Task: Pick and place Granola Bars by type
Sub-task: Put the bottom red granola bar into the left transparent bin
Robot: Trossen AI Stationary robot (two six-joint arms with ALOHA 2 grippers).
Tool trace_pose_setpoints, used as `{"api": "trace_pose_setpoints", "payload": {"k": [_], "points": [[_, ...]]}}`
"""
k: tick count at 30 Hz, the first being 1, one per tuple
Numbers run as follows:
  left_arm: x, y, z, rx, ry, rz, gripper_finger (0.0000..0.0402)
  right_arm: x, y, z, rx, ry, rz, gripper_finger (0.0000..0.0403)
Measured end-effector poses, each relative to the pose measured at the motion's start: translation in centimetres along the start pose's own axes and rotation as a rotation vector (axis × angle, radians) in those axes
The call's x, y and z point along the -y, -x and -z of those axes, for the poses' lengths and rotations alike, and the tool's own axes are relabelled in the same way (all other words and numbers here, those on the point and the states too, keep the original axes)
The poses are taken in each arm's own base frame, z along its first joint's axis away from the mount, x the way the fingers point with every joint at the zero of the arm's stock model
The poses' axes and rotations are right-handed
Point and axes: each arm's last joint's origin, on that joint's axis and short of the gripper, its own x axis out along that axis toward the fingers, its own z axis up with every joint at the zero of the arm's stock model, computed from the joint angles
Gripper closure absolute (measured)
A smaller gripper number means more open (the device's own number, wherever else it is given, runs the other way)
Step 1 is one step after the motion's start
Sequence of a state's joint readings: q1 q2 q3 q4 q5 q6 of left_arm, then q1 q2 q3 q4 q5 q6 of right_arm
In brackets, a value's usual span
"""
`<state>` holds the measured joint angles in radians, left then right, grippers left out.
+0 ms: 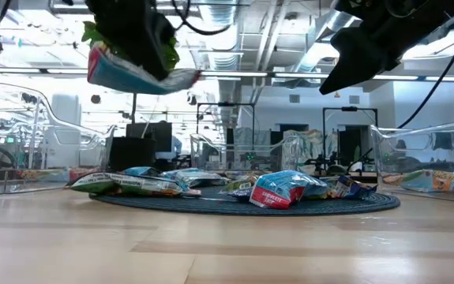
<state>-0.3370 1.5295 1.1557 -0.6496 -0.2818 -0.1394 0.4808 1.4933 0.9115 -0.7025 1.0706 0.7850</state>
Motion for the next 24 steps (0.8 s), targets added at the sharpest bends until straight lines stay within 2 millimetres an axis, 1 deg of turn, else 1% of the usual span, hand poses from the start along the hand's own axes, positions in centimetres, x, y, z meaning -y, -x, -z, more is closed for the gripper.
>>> {"api": "trace_pose_setpoints", "payload": {"k": [4,8,11,15,19,24], "points": [[-1.5,2.6,1.6,-0.082,0.034,-0.183,0.0401,0.0,0.0,0.0,0.000,0.000,0.000,0.0270],[-2.9,4.6,3.5,-0.187,0.104,-0.341,0.0401,0.0,0.0,0.0,0.000,0.000,0.001,0.0269],[-3.8,5.7,5.0,-0.288,0.150,-0.452,0.0401,0.1,-0.1,0.0,-0.002,-0.003,0.004,0.0270],[-4.8,6.7,6.6,-0.431,0.191,-0.574,0.0401,0.1,-0.3,-0.1,-0.005,-0.006,0.010,0.0270],[-5.2,6.3,7.9,-0.512,0.199,-0.625,0.0401,0.1,-0.3,-0.1,-0.005,-0.008,0.010,0.0269],[-5.4,4.9,9.4,-0.596,0.212,-0.587,0.0401,0.1,-0.3,-0.1,-0.004,-0.008,0.009,0.0270]]}}
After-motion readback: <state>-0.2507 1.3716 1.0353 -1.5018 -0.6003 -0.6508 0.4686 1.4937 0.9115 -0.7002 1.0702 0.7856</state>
